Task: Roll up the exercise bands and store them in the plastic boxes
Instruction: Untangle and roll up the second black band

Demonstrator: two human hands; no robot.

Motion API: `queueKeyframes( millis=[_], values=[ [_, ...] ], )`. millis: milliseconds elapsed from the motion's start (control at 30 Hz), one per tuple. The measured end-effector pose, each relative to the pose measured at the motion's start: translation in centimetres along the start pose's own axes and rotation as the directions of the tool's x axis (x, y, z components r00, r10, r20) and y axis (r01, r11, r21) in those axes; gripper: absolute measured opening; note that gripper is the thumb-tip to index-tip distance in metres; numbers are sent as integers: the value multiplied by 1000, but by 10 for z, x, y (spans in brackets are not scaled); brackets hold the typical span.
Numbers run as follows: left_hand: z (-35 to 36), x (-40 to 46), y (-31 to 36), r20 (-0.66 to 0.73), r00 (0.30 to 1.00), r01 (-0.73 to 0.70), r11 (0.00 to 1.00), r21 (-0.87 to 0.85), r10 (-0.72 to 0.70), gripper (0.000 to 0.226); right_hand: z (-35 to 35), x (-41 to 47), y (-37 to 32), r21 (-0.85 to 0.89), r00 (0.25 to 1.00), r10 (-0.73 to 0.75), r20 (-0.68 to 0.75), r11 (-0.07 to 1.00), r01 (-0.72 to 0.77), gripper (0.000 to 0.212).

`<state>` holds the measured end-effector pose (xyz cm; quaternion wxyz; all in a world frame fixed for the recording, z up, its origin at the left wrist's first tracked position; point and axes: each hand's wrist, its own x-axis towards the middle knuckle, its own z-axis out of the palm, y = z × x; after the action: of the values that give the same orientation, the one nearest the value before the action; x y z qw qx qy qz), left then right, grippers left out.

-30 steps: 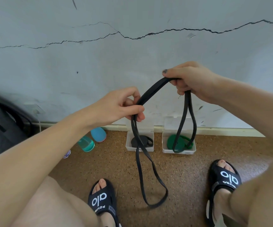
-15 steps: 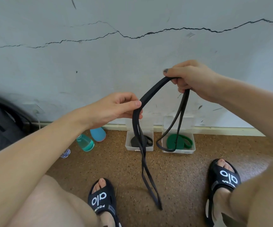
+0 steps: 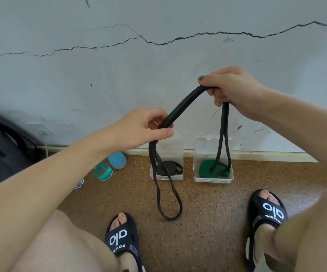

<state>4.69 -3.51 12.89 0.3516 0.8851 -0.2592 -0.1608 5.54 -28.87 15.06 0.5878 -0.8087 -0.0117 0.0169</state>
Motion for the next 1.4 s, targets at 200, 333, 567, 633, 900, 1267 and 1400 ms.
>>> queueKeyframes(
  millis=[200,333,567,633,900,1267,1400],
  values=[
    [1,0,1,55,998,22,991,132,-30,18,-2,3,-2,40,997,-2,-80,999,5,39],
    [1,-2,5,93,994,38,990,138,-51,23,-12,8,-1,76,981,20,-191,997,-5,30],
    [0,-9,1,144,987,23,953,302,-70,23,-40,20,26,61,937,138,-321,990,-125,27],
    [0,-10,-1,133,989,22,950,312,-66,23,-44,23,41,-45,943,228,-243,968,-246,27],
    [-1,-15,20,129,991,-37,992,123,21,25,-10,0,64,-843,782,535,320,537,-23,27],
    [4,-7,21,175,984,21,998,61,-31,27,61,-29,4,-229,858,138,494,973,-25,49],
    [2,-10,17,186,982,9,990,142,-36,23,45,-22,-1,-299,915,107,389,954,16,32]
  ],
)
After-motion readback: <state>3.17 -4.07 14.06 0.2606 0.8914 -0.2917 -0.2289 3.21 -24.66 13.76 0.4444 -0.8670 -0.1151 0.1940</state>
